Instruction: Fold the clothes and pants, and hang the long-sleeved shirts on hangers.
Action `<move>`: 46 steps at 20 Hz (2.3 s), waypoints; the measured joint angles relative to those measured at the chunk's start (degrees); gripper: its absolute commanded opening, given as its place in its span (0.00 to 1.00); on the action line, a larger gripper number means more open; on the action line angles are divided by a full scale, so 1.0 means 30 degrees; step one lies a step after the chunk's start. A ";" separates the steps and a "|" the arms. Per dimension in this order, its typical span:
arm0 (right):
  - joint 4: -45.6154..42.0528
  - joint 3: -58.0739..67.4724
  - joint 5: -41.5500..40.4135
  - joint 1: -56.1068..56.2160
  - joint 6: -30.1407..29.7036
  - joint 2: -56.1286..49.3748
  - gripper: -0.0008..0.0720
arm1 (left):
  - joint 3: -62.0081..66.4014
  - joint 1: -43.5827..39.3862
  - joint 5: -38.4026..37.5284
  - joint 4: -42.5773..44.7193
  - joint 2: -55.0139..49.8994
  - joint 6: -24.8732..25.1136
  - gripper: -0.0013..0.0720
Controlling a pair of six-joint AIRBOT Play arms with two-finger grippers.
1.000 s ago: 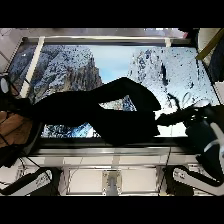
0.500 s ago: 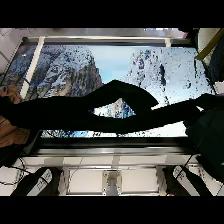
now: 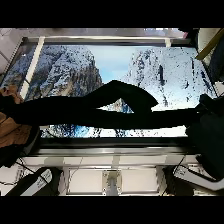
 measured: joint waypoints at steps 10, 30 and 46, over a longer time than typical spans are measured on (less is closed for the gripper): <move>0.1290 -0.0423 -0.7533 0.0015 -0.0124 -0.2076 0.54 | -0.0007 0.0051 -0.0124 -0.0117 -0.0648 -0.0117 0.03; 0.6601 -1.1970 -1.2743 0.0707 -0.7053 -0.0423 0.03 | -0.0007 0.0051 -0.0182 -0.0430 -0.0678 -0.0124 0.03; 0.4641 -0.4415 -0.5253 -0.0342 -0.5727 0.5858 0.02 | -0.0007 0.0080 -0.0233 0.0204 0.1348 0.0452 0.03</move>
